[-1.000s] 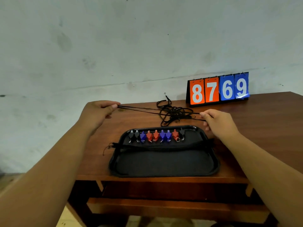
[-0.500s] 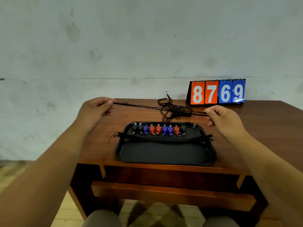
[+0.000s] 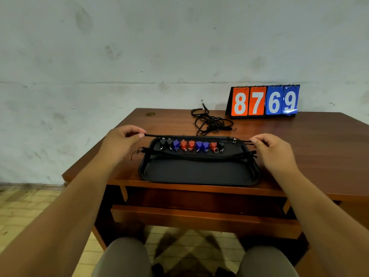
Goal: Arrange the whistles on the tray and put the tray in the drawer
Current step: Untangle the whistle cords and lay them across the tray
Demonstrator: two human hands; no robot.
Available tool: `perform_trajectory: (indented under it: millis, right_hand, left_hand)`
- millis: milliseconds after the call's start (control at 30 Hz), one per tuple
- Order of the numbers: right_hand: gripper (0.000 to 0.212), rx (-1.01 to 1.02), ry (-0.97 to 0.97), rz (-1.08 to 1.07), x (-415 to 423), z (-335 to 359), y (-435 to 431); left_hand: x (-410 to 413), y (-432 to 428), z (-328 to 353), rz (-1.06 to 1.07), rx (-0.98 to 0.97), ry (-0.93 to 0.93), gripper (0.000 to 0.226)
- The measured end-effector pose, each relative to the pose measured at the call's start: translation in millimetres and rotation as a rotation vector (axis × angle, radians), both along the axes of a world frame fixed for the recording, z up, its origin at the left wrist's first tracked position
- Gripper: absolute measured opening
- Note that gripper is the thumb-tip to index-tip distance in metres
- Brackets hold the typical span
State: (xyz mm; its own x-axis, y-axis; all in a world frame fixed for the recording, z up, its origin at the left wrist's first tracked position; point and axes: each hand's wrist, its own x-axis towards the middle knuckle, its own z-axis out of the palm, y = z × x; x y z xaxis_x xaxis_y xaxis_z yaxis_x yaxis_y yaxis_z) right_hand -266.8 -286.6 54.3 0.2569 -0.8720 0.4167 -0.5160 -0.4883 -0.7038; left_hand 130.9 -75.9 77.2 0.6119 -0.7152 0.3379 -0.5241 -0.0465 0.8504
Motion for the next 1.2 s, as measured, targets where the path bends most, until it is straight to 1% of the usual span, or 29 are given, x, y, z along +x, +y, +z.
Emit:
perform_trajectory:
  millis: [133,233,333,467,667,833,1033,1200]
  right_hand:
    - [0.016,-0.031,0.063,0.0,1,-3,-1]
    - [0.015,0.006,0.068,0.0,2,-2,-1]
    - [0.013,0.001,0.06,-0.008,1,-6,-2]
    - [0.012,-0.007,0.082,0.003,0,-10,-3]
    - [0.008,0.073,0.058,0.018,0,-13,-6]
    - [0.007,0.111,0.045,0.029,-1,-15,-7]
    - [0.006,0.119,0.047,0.039,-1,-15,-7]
    - [0.011,0.164,0.039,0.028,-2,-13,-5]
  left_hand:
    - [-1,1,-23,0.047,0.035,-0.041,0.014]
    - [1,2,-33,0.026,0.038,-0.031,0.018]
    - [3,4,-36,0.017,0.027,-0.014,0.022]
    - [5,1,-39,-0.014,0.058,-0.052,0.026]
    - [8,-2,-42,-0.057,0.086,-0.076,0.031]
    - [9,-1,-42,-0.054,0.089,-0.073,0.029]
    - [6,1,-40,0.044,0.066,-0.026,0.028]
    - [8,0,-42,0.121,0.036,0.048,0.028]
